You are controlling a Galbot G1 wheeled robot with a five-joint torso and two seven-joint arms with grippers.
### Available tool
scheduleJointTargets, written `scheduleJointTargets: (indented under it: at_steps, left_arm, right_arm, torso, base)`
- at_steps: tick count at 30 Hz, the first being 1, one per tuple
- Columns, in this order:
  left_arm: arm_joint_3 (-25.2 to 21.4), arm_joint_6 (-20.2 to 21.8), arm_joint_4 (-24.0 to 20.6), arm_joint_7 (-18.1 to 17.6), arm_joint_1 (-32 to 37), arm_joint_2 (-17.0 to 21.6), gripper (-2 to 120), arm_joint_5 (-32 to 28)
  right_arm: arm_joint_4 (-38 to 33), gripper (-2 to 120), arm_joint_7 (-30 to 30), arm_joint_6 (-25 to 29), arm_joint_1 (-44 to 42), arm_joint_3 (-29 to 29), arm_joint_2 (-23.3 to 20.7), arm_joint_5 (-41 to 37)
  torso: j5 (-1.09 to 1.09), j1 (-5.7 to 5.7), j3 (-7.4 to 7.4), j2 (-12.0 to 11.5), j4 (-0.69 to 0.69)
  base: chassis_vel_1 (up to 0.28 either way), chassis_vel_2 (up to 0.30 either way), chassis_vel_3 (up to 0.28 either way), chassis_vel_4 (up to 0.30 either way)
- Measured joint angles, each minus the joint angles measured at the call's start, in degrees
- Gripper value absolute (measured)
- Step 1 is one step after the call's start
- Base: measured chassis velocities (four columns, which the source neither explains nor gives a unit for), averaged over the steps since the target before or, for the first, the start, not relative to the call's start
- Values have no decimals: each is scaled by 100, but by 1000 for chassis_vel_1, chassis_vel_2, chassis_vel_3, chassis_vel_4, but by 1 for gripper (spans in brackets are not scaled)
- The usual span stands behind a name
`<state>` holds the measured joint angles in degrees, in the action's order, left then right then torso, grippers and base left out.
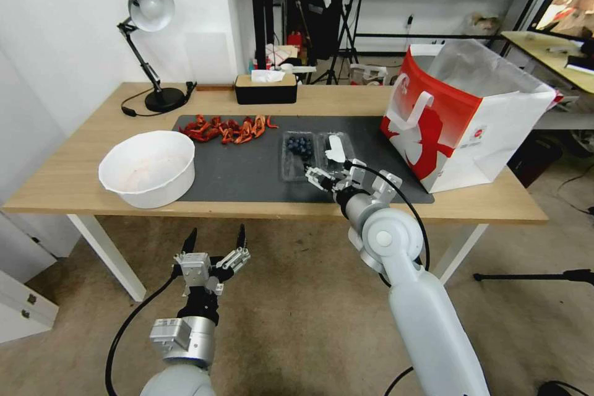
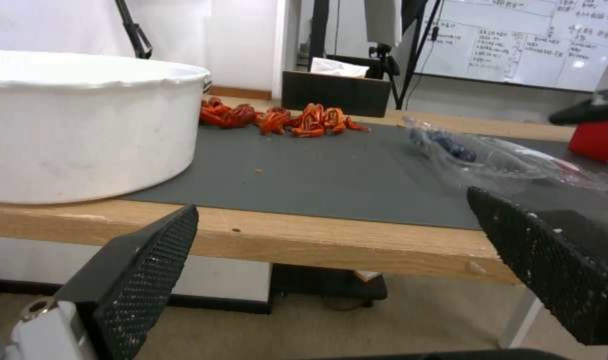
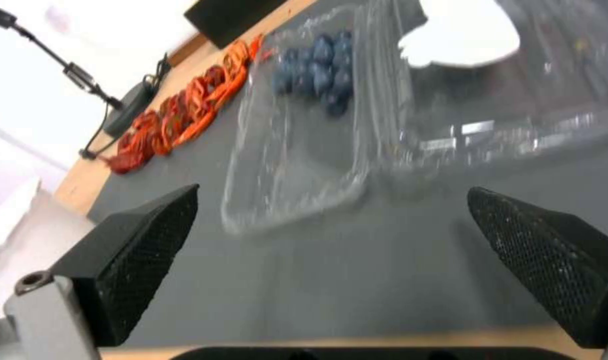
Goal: Close the takeout container lid, then place the container into the takeout bag.
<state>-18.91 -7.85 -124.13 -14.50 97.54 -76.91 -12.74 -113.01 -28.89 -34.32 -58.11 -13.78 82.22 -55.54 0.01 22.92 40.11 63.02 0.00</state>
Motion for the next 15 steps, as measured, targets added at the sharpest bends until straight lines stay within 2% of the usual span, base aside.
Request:
scheduleJointTargets:
  at_steps: [2,4,5,7,8,9,12,13,15]
  left_arm:
    - [-3,0,0,-6,-2,6,100,-4]
    - [-12,0,-8,-7,-3,22,100,-23]
    - [-12,0,-8,-7,-3,22,100,-23]
    - [-16,0,-16,-5,-4,28,100,-32]
    - [-17,0,-21,0,-7,30,100,-37]
    - [-17,0,-21,0,-7,30,100,-37]
    - [-25,-16,-40,9,-2,33,100,-40]
    - [-25,-16,-40,9,-2,33,100,-40]
    - [-50,-27,-63,21,1,34,100,-52]
  right_arm:
    - [-107,100,60,26,-114,7,-52,61]
    - [-392,100,426,349,-427,37,-201,610]
    - [-392,100,426,349,-427,37,-201,610]
    - [-543,100,775,712,-664,44,-334,1268]
    - [-671,100,1094,1070,-892,41,-458,1846]
    - [-671,100,1094,1070,-892,41,-458,1846]
    - [-888,100,1561,2065,-1454,-70,-756,3132]
    - [-888,100,1561,2065,-1454,-70,-756,3132]
    - [-994,100,1750,2698,-1847,-186,-868,3862]
  torso:
    - [0,0,0,0,1]
    - [0,-1,0,0,0]
    - [0,-1,0,0,0]
    - [-1,-1,0,1,0]
    - [0,-2,0,2,0]
    - [0,-2,0,2,0]
    - [0,-1,0,2,0]
    - [0,-1,0,2,0]
    - [0,-1,0,2,-1]
  base:
    - [0,0,0,0]
    - [0,0,0,0]
    - [0,0,0,0]
    - [0,0,0,0]
    - [0,0,0,0]
    - [0,0,0,0]
    - [0,0,0,0]
    - [0,0,0,0]
    - [0,0,0,0]
